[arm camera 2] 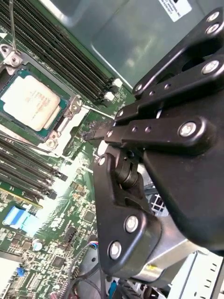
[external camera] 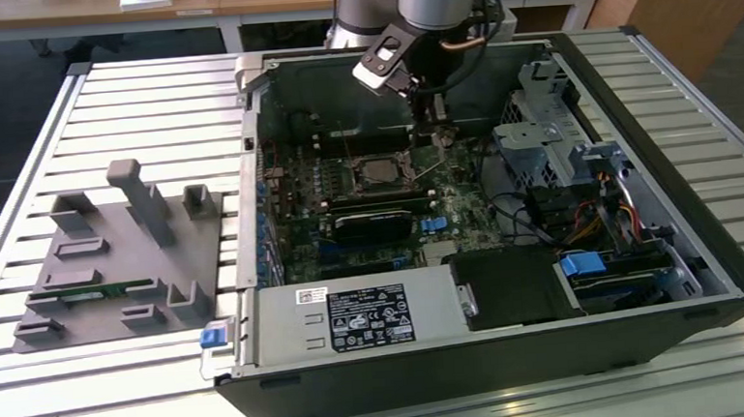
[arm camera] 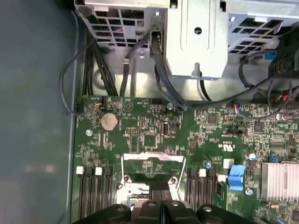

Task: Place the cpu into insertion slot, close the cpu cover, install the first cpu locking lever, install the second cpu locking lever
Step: 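Close the cpu cover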

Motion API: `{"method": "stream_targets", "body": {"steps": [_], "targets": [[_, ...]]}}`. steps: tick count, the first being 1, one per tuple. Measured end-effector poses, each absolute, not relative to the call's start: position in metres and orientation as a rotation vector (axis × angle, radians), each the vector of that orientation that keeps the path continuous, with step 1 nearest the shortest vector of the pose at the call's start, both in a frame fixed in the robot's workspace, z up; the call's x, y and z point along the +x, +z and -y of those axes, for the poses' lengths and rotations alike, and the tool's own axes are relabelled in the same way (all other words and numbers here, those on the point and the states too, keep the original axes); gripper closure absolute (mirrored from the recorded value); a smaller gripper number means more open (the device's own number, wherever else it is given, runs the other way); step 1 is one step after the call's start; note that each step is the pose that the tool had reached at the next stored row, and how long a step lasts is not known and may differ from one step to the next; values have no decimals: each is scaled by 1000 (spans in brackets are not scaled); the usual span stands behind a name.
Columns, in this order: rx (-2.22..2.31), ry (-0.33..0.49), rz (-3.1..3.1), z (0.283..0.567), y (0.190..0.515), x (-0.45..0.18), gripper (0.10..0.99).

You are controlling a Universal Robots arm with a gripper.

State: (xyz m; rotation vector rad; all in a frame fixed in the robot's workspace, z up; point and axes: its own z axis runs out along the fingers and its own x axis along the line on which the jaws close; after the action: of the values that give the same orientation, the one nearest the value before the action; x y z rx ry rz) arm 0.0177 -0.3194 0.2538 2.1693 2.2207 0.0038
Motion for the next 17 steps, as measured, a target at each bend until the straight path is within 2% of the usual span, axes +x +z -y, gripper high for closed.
{"method": "stream_targets", "body": {"steps": [17], "targets": [[2164,1,-2228,310,252,48,980]]}}
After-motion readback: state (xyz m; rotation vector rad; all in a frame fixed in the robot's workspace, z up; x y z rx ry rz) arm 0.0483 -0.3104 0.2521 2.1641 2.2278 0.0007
